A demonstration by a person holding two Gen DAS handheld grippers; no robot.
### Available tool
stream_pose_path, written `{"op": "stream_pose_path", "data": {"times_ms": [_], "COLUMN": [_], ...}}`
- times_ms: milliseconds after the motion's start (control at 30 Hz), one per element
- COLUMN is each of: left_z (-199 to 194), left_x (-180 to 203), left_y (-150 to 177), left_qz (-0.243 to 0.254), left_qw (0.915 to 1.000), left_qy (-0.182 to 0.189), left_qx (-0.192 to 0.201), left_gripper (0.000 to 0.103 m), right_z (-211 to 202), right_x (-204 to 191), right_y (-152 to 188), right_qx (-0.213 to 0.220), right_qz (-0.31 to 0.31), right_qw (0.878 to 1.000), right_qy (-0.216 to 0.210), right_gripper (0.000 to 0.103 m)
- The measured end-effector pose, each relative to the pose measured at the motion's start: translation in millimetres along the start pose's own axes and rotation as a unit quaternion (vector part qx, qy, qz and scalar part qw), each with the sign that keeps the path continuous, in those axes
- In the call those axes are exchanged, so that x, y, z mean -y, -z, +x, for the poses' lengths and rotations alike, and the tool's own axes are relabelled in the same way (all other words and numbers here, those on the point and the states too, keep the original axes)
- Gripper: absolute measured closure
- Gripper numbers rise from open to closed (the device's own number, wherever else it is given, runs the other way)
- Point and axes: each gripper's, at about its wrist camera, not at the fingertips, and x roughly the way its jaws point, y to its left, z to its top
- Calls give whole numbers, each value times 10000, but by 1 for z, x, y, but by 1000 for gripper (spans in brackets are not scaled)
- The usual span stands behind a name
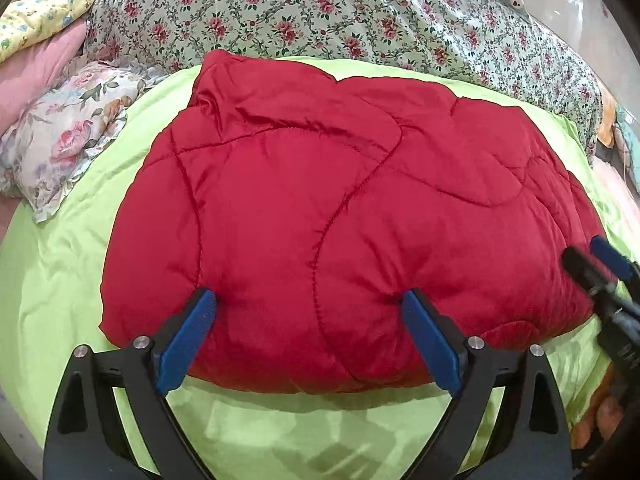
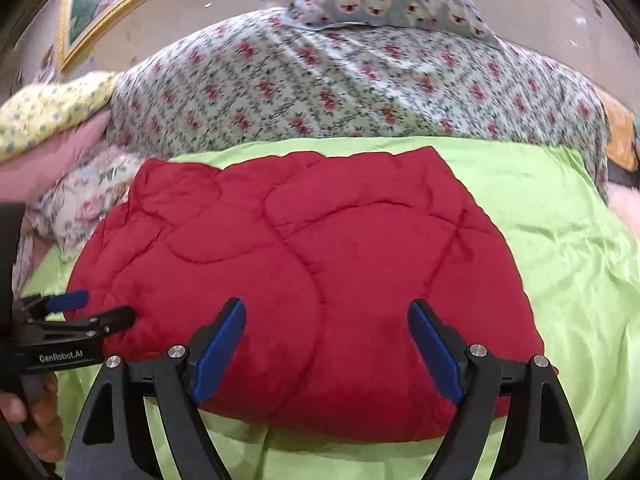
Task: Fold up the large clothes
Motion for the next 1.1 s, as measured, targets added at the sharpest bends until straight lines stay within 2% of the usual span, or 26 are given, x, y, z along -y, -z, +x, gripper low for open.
{"op": "stream_pose_path", "data": {"times_ms": [100,233,700,833,900,1100], "left_z": [1,0,7,-1,7,20], "left_x": [0,0,-4,-5,-7,-8], "left_y": [1,0,-6,-13,-14,-16], "left_qz": [17,8,-31,-33,-20,51], "left_qw": [10000,10000,9999,9999,9999,9998], "left_qy": [9,0,-8,-89,-63,-59], "left_qx": [-20,-9,-146,-39,-113,-170], "left_gripper": [6,6,2,2,2,0], "right_z": [21,27,19,26,32,35], "right_x": [-6,-1,4,15,24,22], "right_y": [9,9,4,1,4,6], "right_qx": [-266,-234,-306,-508,-597,-642], "right_qz": [-223,-242,-71,79,280,234], "right_qw": [9992,9989,9992,9983,9977,9975], "right_qy": [208,338,266,268,168,183], "right_gripper": [17,17,17,17,17,16]}}
